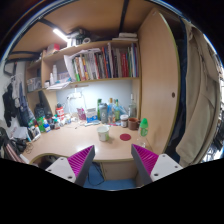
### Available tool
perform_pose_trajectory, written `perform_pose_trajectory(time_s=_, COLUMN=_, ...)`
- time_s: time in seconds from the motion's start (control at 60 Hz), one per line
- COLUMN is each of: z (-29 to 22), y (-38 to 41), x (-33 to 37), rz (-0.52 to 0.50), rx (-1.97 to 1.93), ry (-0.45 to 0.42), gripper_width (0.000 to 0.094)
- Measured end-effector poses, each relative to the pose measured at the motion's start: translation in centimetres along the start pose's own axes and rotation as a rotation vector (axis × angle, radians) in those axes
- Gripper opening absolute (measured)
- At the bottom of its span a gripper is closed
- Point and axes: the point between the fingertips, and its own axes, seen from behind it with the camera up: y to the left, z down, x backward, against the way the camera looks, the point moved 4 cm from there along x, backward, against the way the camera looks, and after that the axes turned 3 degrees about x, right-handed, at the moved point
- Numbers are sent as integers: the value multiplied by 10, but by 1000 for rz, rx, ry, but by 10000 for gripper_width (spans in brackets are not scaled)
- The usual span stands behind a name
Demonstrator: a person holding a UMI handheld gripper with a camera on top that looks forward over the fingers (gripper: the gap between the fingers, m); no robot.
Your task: Pour water
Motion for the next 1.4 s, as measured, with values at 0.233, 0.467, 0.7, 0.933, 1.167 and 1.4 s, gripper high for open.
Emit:
perform_pose_trajectory(time_s=0.233, z=-7, y=49, x=-5, rz=42, rx=75, ry=-34, gripper_width=800)
perform_pose_trajectory(time_s=0.467, z=-5, y=69, x=-16, rz=41, rx=68, ry=-52, gripper_width=802)
perform_pose_trajectory(time_s=0.7, z=15, y=10, x=-69, rz=103, rx=78, ry=-59, gripper_width=801)
perform_pose_trajectory(time_s=0.933, z=40, y=-98, x=-194, rz=182, rx=45, ry=-112, gripper_width=800)
perform_pose_trajectory(time_s=1.167, z=83, y=-193, x=-342, rz=249, rx=-42, ry=-122, gripper_width=803)
perform_pose_trajectory(time_s=1.4, z=99, y=-197, x=-419, rz=182, rx=-44, ry=-121, gripper_width=513)
